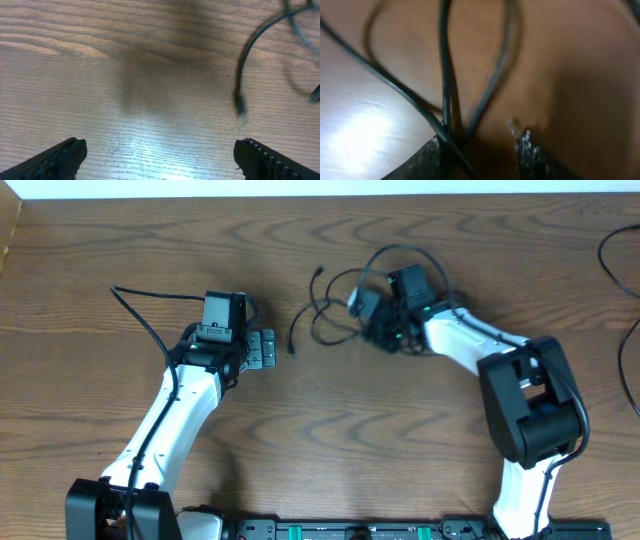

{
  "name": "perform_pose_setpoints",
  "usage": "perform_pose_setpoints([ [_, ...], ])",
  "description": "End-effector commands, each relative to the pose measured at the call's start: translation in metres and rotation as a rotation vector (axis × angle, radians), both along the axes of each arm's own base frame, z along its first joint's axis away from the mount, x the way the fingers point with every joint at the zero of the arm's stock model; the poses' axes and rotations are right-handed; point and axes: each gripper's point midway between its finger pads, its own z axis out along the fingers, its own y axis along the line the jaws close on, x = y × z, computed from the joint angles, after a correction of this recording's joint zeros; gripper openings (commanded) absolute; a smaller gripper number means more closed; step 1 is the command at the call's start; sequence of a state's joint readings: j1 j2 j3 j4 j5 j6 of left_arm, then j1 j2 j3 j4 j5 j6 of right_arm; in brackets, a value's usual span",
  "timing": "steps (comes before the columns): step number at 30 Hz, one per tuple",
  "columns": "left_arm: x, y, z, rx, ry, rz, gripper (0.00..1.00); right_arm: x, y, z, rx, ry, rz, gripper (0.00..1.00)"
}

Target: Untangle cables

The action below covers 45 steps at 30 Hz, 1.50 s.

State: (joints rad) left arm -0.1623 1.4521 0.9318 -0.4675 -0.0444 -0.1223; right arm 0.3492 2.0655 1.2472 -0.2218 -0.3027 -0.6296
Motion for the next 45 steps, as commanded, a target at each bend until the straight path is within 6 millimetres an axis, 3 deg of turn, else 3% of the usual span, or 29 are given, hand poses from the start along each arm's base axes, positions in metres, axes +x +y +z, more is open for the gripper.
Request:
perform_pose_setpoints([
  [1,0.001,0.004,0.003,0.022,-0.006,-0.002,0.99,0.020,-0.080,-0.033,-0.127,0.027,-0.213,0.41],
  [6,0.001,0.004,0.003,0.022,-0.006,-0.002,0.99,0.039,-0.146,-0.032,-0.107,0.029,-0.384,0.30],
  [9,0.001,0.004,0.003,0.022,-0.007,-0.002,0.99,0.042,-0.179,-0.032,-0.068,0.053,-0.483,0.01],
  [11,0.001,0.004,0.003,0.022,-0.007,-0.002,0.99,0.040,-0.191,-0.031,-0.021,0.075,-0.509,0.01],
  [14,0.001,0.004,0.003,0.022,-0.007,-0.002,0.99,0.038,-0.195,-0.027,0.078,0.103,-0.501,0.01],
  [39,0.001,0.004,0.003,0.022,-0.007,-0.002,0.99,0.040,-0.194,-0.027,0.125,0.138,-0.593,0.01],
  [45,0.001,0.004,0.003,0.022,-0.007,-0.002,0.99,0.040,-0.202,-0.030,0.115,0.154,-0.678,0.01],
])
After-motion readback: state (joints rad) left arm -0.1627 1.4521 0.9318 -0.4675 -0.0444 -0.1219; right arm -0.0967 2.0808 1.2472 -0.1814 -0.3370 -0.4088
